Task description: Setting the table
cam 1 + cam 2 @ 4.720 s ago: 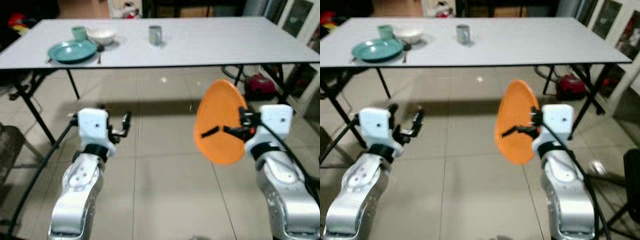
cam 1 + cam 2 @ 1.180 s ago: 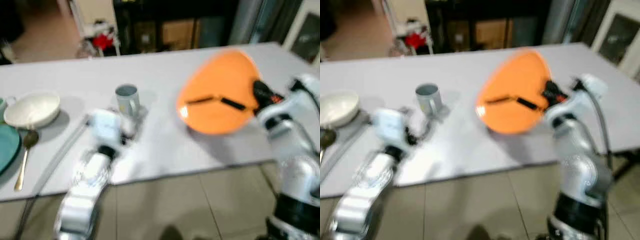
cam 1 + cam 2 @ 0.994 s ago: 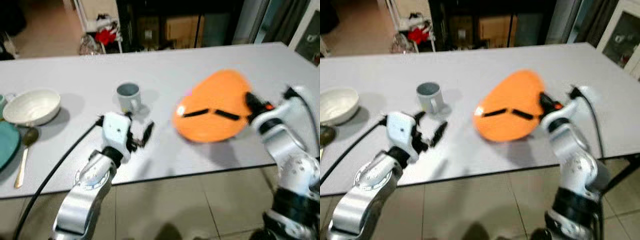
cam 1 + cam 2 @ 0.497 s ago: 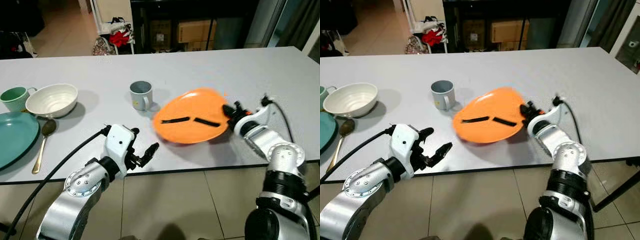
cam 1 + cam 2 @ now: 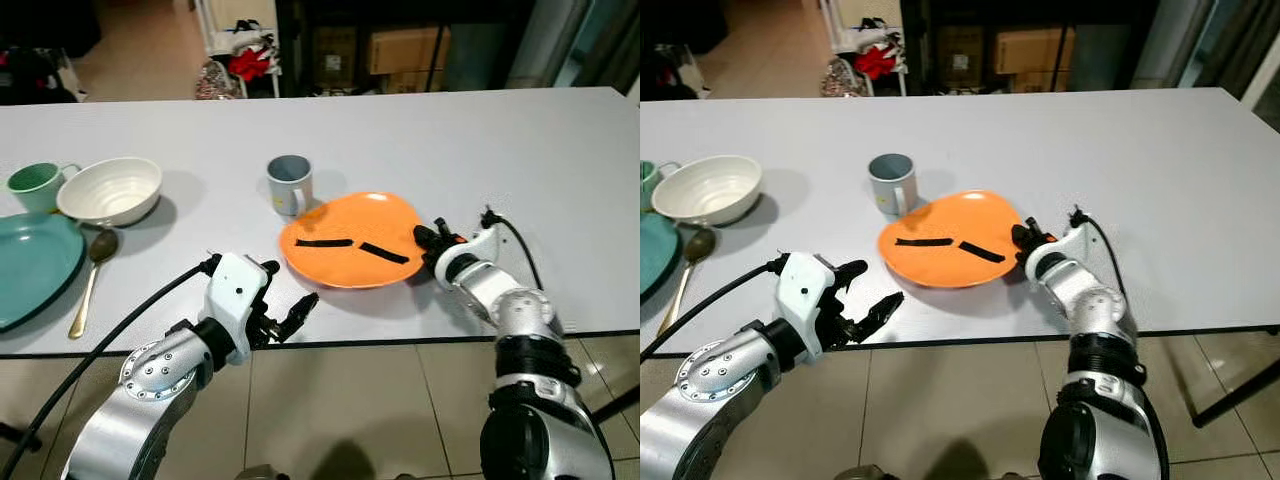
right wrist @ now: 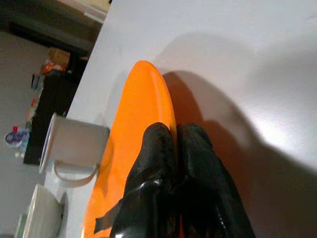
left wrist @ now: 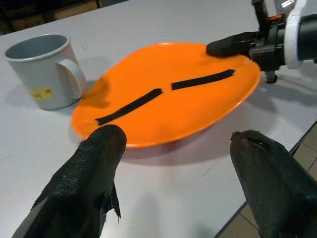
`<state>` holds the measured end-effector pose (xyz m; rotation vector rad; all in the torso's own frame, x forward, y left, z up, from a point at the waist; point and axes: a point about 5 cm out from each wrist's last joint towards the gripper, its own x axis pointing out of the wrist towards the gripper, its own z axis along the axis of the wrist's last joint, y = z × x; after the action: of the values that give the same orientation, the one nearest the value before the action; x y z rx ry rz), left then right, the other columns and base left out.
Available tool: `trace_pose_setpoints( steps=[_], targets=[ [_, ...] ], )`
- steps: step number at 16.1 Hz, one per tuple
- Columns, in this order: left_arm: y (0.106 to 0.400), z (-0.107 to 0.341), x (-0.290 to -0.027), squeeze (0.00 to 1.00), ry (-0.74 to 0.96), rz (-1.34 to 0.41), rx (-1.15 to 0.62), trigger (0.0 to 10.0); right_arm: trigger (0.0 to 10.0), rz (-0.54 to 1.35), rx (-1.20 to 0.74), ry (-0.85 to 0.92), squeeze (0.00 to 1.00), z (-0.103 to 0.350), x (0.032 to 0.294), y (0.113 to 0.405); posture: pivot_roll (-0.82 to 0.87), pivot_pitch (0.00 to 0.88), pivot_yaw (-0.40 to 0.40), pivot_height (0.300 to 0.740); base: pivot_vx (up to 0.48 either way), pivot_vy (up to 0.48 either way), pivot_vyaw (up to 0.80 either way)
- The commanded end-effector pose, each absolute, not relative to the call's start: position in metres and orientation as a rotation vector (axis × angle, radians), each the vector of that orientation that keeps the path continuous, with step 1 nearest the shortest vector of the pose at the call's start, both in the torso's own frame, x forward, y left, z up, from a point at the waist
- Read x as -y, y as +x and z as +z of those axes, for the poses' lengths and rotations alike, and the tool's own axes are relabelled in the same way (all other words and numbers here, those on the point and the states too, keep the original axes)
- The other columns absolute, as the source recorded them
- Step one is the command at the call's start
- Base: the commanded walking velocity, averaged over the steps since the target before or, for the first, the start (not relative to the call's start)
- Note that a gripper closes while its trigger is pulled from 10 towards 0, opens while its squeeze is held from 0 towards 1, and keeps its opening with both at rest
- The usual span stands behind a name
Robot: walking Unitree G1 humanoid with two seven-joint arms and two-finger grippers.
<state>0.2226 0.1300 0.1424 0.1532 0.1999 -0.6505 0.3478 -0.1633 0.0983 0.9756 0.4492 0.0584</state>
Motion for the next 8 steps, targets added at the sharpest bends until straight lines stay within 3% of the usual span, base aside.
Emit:
trace_pose_setpoints(
  steps=[1, 8],
  targets=[
    [0.22, 0.144, -0.13, 0.0, 0.167, -0.656, -0.204, 10.0, 10.0, 0.071, -0.431, 0.93, 1.0, 0.099, 0.162, 0.351, 0.07, 0.0, 0.028, 0.74, 0.0, 0.0, 0.0],
    [0.217, 0.14, -0.128, 0.0, 0.176, -0.632, -0.202, 10.0, 10.0, 0.065, -0.37, 0.718, 1.0, 0.1, 0.194, 0.335, 0.06, 0.0, 0.037, 0.74, 0.0, 0.0, 0.0]
  ],
)
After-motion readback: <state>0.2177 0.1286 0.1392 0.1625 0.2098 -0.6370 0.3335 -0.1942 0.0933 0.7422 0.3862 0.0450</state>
